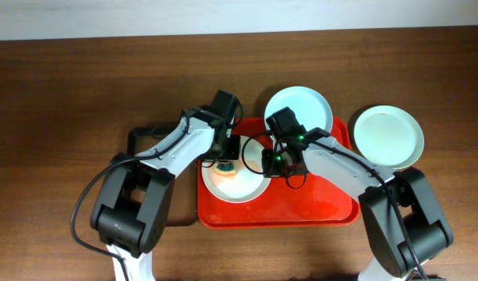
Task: Clean dirty plates on tray and stack at the side
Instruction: 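Scrub the white plate with the sponge in the left gripper, then place the sponge back in the black tray and retract left arm, then lift the cleaned white plate with the right gripper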
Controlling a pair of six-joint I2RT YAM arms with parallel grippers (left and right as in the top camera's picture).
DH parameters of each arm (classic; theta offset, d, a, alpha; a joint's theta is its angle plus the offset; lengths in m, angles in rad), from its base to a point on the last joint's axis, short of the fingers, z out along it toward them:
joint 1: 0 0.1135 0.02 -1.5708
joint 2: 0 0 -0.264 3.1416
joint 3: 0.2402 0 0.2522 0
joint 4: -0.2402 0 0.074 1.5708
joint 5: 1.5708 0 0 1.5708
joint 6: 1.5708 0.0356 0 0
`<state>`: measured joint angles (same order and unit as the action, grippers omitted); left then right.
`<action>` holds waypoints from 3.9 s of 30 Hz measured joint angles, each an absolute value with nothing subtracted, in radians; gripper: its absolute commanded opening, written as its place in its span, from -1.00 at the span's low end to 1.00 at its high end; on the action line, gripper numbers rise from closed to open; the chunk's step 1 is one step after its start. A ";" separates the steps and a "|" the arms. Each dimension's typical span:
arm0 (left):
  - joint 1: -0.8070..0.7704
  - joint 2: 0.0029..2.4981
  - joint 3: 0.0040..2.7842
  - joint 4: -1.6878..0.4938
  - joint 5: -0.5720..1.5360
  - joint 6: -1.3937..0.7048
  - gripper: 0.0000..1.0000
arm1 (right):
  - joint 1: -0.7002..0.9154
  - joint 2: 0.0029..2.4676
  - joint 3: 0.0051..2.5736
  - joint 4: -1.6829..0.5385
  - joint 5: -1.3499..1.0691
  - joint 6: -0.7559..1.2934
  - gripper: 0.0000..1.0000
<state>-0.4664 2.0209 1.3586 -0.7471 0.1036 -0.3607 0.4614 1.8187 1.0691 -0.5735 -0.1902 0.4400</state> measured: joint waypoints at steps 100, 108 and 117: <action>0.083 1.388 1.359 -1.138 -0.057 -0.342 0.98 | 0.529 1.731 1.512 -0.842 -0.010 0.516 -0.92; 0.083 1.388 1.359 -1.138 -0.057 -0.342 0.98 | 0.794 1.825 1.513 -0.664 0.331 0.524 -0.92; 0.083 1.388 1.359 -1.138 -0.057 -0.342 0.98 | 0.979 1.841 1.513 -0.607 0.685 0.406 -0.92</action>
